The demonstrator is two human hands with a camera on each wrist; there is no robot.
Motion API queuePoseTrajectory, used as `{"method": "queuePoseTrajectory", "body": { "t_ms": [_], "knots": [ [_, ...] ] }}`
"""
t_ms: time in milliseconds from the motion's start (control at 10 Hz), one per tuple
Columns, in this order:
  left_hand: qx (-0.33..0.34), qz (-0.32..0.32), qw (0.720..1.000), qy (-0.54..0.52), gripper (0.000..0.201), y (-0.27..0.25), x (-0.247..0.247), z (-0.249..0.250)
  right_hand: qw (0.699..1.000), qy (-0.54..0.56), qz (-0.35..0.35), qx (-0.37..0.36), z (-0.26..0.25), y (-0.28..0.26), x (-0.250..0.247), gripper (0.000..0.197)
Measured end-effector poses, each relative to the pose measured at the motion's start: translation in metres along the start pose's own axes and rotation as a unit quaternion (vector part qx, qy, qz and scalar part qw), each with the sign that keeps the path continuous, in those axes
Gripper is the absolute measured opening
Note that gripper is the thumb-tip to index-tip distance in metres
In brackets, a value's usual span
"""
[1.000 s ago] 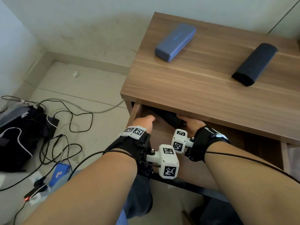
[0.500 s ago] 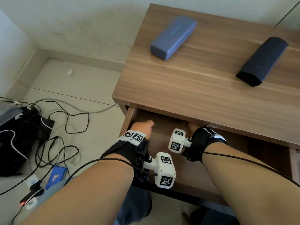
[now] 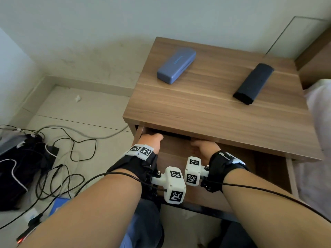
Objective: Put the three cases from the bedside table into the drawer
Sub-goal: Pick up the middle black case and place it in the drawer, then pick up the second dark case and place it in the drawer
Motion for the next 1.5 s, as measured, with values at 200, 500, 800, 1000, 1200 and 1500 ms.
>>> {"method": "queuePoseTrajectory", "body": {
  "t_ms": [200, 500, 800, 1000, 1200, 1500],
  "knots": [
    [0.050, -0.004, 0.998, -0.039, 0.047, -0.024, -0.006, 0.006, 0.998, 0.031, -0.042, -0.022, -0.007, -0.043, -0.004, 0.016],
    [0.103, -0.003, 0.995, 0.010, 0.023, -0.051, -0.016, 0.036, 0.995, 0.029, -0.061, -0.077, -0.035, -0.086, -0.012, 0.012],
    [0.151, -0.003, 0.987, -0.056, 0.028, -0.051, 0.000, 0.069, 0.957, 0.040, 0.182, -0.223, -0.094, -0.085, -0.062, 0.023],
    [0.149, -0.002, 0.987, -0.057, 0.039, -0.040, 0.009, 0.083, 0.903, -0.050, 0.353, -0.241, -0.118, -0.066, -0.082, 0.069],
    [0.136, 0.002, 0.990, -0.047, 0.040, -0.017, 0.013, 0.093, 0.893, -0.131, 0.378, -0.204, -0.137, -0.043, -0.091, 0.085],
    [0.127, -0.014, 0.992, 0.017, 0.041, 0.008, 0.018, 0.099, 0.891, -0.171, 0.402, -0.124, -0.153, -0.021, -0.096, 0.073]
  ]
}}
Point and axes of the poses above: each hand's wrist, its own y-axis towards the middle knuckle, its own x-axis out of the palm, z = x × y, the point moved 2 cm from there along y, towards the middle knuckle, and after that the axes turned 4 degrees about z, right-handed, at the moved point
